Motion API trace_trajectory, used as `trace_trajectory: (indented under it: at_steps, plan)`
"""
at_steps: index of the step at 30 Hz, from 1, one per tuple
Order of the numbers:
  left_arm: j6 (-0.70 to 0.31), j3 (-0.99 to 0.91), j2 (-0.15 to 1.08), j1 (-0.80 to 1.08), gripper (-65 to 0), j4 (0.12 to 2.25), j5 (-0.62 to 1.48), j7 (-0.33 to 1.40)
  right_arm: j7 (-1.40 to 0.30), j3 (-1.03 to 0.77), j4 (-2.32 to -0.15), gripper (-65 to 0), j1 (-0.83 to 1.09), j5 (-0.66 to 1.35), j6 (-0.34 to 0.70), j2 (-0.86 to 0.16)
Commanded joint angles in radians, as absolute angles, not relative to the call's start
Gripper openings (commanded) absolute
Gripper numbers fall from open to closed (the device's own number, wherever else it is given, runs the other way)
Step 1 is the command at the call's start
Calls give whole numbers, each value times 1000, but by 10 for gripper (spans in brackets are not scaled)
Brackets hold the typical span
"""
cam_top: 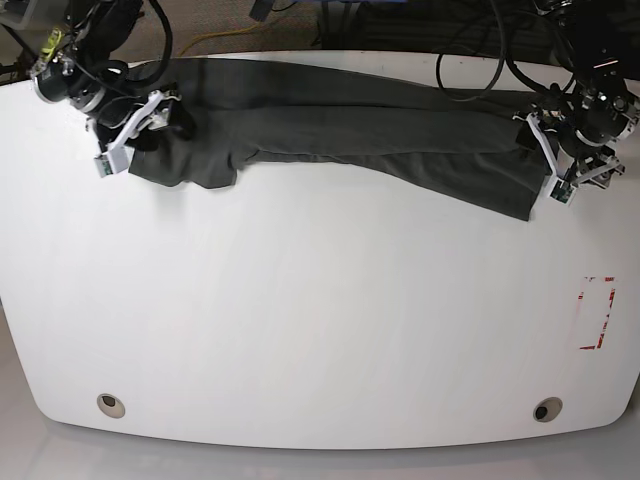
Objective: Fold the T-shirt properly
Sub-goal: 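Release the left gripper and regrasp the folded shirt's end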
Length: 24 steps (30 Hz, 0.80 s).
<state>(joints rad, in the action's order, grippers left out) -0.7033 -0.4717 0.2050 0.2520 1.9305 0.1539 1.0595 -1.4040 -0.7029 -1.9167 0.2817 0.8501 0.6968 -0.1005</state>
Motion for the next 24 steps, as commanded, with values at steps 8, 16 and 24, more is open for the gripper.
trace_trajectory:
  at_steps: [8,16,24]
  plan:
    - [-698,-464,199,248,-181,1847,94,1046,-1280,-624,-1779,-319,254,581,698,-91]
    - [-698,-464,203,194,-181,1704,93,1003,-1181,-624,-1572,-322,124,461,698,-139]
    - [-698,-464,199,147,-181,1801,114,1007,-1170,-622,-1501,-322,22,460,698,-185]
